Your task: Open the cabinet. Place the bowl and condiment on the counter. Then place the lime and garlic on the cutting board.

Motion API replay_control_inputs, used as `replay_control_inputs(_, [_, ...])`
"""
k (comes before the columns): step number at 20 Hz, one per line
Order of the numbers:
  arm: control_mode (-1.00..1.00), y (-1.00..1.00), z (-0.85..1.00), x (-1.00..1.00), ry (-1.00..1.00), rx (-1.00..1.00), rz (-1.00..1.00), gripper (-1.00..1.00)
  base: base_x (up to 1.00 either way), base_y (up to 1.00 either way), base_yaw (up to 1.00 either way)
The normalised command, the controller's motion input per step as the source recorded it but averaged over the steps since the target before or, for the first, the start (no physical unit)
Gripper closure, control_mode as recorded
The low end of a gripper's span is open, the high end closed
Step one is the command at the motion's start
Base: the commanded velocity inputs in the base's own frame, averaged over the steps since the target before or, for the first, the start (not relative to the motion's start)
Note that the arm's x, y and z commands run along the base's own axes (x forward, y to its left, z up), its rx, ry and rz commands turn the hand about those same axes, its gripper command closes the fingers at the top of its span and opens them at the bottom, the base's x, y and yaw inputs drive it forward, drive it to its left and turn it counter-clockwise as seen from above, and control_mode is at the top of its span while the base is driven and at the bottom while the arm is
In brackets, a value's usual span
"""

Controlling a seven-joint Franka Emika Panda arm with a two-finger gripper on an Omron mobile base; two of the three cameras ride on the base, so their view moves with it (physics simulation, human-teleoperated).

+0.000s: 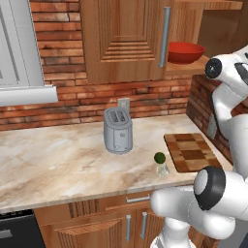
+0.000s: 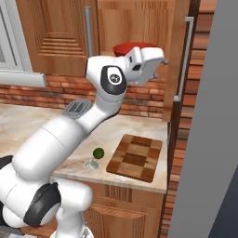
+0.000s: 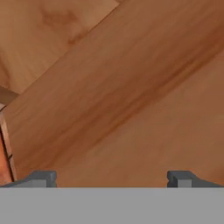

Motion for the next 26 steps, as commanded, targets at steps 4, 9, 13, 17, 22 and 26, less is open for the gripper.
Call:
replay_control_inputs(4, [-1.00,0.00,0.00,0.04,0.04,0.00,0.15,-1.00,0.00,0.00,0.00])
replay_control_inputs(9, [-1.00,0.03,0.00,0.00,0.01,0.00,0.08,-1.00,0.00,0.00,0.00])
replay_control_inputs(13, [-1.00,0.12,0.00,0.00,0.01,0.00,0.09,-1.00,0.00,0.00,0.00])
replay_control_inputs(17, [-1.00,0.33,0.00,-0.09,0.02,0.00,0.07,-1.00,0.00,0.00,0.00])
replay_control_inputs(22, [-1.00,0.70,0.00,-0.18,0.00,-0.02,0.00,-1.00,0.00,0.00,0.00])
replay_control_inputs(26, [-1.00,0.78,-0.16,-0.05,0.12,-0.13,0.02,-1.00,0.00,0.00,0.00])
